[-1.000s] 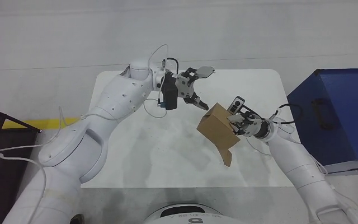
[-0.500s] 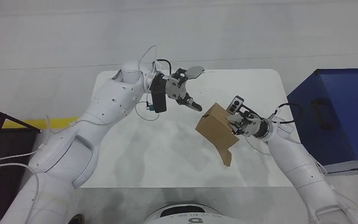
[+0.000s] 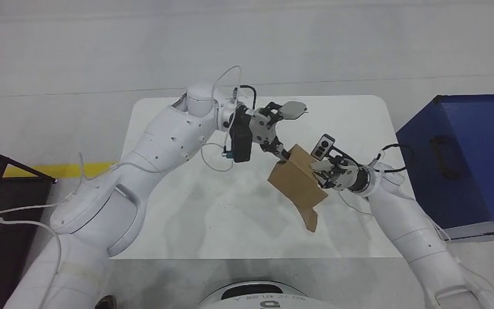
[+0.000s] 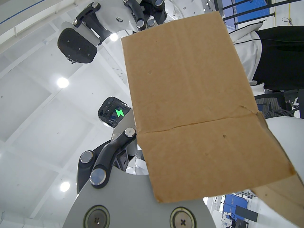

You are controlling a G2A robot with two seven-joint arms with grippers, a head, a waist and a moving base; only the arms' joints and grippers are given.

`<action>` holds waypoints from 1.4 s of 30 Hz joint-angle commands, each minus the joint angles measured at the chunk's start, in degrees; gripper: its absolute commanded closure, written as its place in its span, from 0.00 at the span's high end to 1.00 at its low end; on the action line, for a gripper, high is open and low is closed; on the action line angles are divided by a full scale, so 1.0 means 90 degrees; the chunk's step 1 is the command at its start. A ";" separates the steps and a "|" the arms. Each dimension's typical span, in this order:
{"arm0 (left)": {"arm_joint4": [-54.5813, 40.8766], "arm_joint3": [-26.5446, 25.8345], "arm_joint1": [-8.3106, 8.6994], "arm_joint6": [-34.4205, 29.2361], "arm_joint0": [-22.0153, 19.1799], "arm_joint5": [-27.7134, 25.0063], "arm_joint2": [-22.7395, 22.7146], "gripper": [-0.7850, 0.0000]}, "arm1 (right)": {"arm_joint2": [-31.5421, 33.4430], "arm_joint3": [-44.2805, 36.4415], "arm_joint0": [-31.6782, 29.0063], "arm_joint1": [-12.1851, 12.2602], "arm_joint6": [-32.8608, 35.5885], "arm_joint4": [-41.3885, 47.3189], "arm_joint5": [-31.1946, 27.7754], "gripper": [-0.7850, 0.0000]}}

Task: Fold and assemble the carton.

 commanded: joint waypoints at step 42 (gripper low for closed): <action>0.0614 -0.0236 -0.0110 -0.0459 0.0007 0.0006 0.0134 1.00 | 0.0192 -0.0291 -0.0268 0.0004 0.0093 -0.0091 0.0011 0.00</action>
